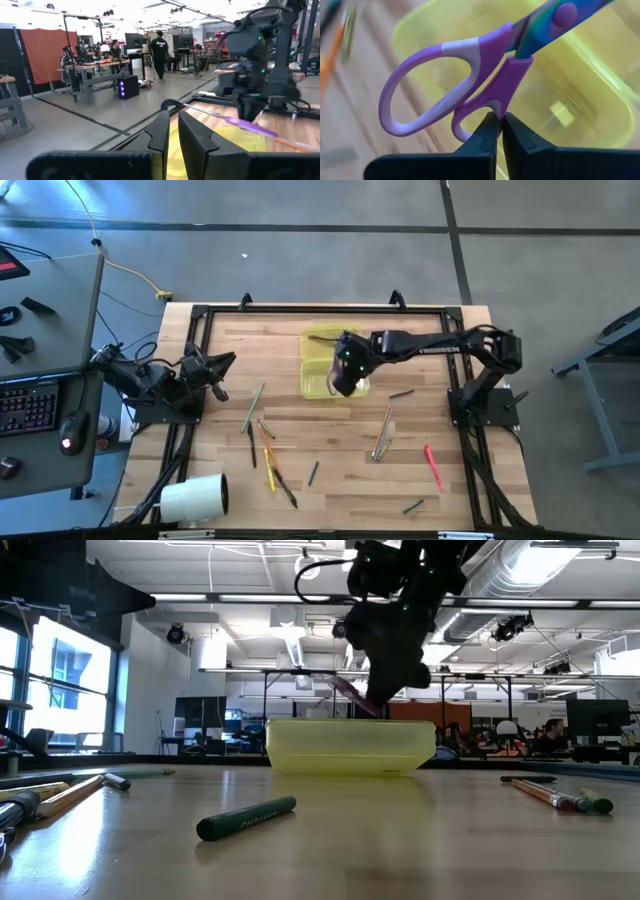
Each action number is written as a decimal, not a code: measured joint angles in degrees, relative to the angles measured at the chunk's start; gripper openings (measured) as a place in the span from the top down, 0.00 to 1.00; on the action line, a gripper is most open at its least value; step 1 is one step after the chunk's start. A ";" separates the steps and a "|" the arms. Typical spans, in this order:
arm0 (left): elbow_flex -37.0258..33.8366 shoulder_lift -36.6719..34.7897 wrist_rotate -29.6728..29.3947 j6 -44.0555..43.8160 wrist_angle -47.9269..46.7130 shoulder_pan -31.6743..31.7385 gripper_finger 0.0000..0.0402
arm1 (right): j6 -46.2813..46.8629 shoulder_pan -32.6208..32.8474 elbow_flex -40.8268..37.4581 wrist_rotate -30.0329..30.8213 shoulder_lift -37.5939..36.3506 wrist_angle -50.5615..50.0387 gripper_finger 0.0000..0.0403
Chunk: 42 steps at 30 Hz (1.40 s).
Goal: Pick & place school supplies into a supply box
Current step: Put the scissors into the supply box
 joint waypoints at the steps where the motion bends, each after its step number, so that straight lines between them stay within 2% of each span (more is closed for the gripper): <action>1: 0.00 0.00 0.00 0.00 -0.01 0.01 0.82 | -5.58 0.12 0.00 0.13 0.00 0.00 1.00; 6: 0.00 -0.02 0.02 0.00 0.06 0.00 0.82 | -25.14 -0.10 0.02 13.00 -0.02 1.50 1.00; 9: 0.00 -0.02 0.02 0.00 0.11 0.02 0.82 | -32.64 -1.50 0.02 19.01 -0.02 1.49 1.00; 11: 0.00 -0.02 0.02 0.00 0.20 0.00 0.82 | -35.74 -3.09 0.03 16.35 -0.02 1.37 1.00; 14: 0.00 -0.02 0.02 0.00 0.38 0.02 0.82 | -41.28 -4.94 0.04 7.78 -0.02 0.08 1.00; 16: 0.00 -0.02 0.02 0.00 0.37 0.00 0.82 | -44.64 -4.95 0.04 5.95 0.00 -1.06 1.00; 21: 0.00 -0.02 -0.02 -0.02 0.32 0.00 0.82 | -47.22 -4.28 0.09 6.89 1.64 -3.88 1.00; 30: 0.00 -0.02 -0.22 0.26 0.08 0.00 0.82 | -50.85 -1.60 0.09 7.42 10.14 -3.65 1.00; 34: 0.00 -0.02 -0.22 0.43 0.08 0.01 0.82 | -49.32 -1.03 0.09 11.59 10.72 -4.98 1.00; 42: 0.00 -0.02 -0.29 0.43 0.08 0.02 0.82 | -53.46 0.46 0.09 12.93 10.73 -4.60 0.89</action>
